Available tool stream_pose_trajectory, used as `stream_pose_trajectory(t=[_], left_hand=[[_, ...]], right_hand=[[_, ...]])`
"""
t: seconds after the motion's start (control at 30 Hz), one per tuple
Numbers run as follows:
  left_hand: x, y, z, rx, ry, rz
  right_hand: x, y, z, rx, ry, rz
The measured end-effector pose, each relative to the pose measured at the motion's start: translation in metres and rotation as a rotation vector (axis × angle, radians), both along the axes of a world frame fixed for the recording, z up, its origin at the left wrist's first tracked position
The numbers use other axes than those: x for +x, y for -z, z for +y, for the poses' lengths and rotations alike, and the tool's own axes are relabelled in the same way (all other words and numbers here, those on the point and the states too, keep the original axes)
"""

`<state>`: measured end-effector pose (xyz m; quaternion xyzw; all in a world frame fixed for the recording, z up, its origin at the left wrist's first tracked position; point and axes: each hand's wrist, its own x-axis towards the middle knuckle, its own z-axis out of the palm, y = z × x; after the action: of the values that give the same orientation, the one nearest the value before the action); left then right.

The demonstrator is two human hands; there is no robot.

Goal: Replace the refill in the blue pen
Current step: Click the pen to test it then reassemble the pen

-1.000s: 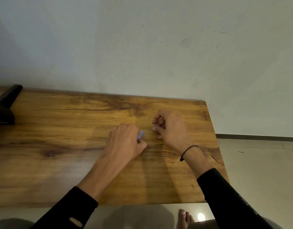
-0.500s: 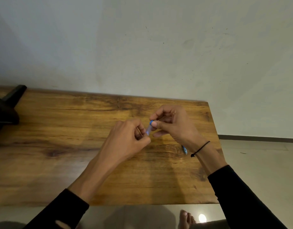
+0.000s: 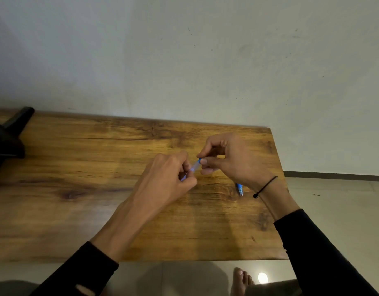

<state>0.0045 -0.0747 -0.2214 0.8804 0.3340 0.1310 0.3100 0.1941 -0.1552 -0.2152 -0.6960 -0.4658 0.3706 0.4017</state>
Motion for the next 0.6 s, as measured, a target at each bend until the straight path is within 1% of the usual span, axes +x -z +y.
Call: stream_pose_trajectory(t=[0.1,0.17,0.2,0.27,0.37,0.43,0.5,0.6], left_hand=[[0.001,0.002,0.000,-0.002,-0.025,-0.011],[0.000,0.004,0.001,-0.105,-0.075,-0.053],[-0.001,0.004,0.003,-0.199,-0.098,-0.089],[0.000,0.003,0.007,-0.457,-0.153,-0.203],[0.001,-0.002,0.014,-0.877,-0.249,-0.419],[0.001,-0.005,0.017,-1.093,-0.260,-0.526],[0.000,-0.006,0.017,-1.256,-0.244,-0.592],[0.002,-0.006,0.015,-1.373,-0.228,-0.608]], right_hand=[[-0.001,0.001,0.000,0.027,0.022,0.036],[-0.004,0.000,0.000,0.045,0.029,0.051],[-0.005,-0.001,0.000,0.050,0.031,0.043],[-0.008,-0.003,0.002,0.063,0.042,0.033],[-0.018,-0.008,0.004,0.095,0.022,0.105],[-0.024,-0.009,0.005,0.083,-0.021,0.049],[-0.029,-0.011,0.005,0.071,-0.062,-0.041],[-0.031,-0.013,0.004,0.104,-0.036,-0.059]])
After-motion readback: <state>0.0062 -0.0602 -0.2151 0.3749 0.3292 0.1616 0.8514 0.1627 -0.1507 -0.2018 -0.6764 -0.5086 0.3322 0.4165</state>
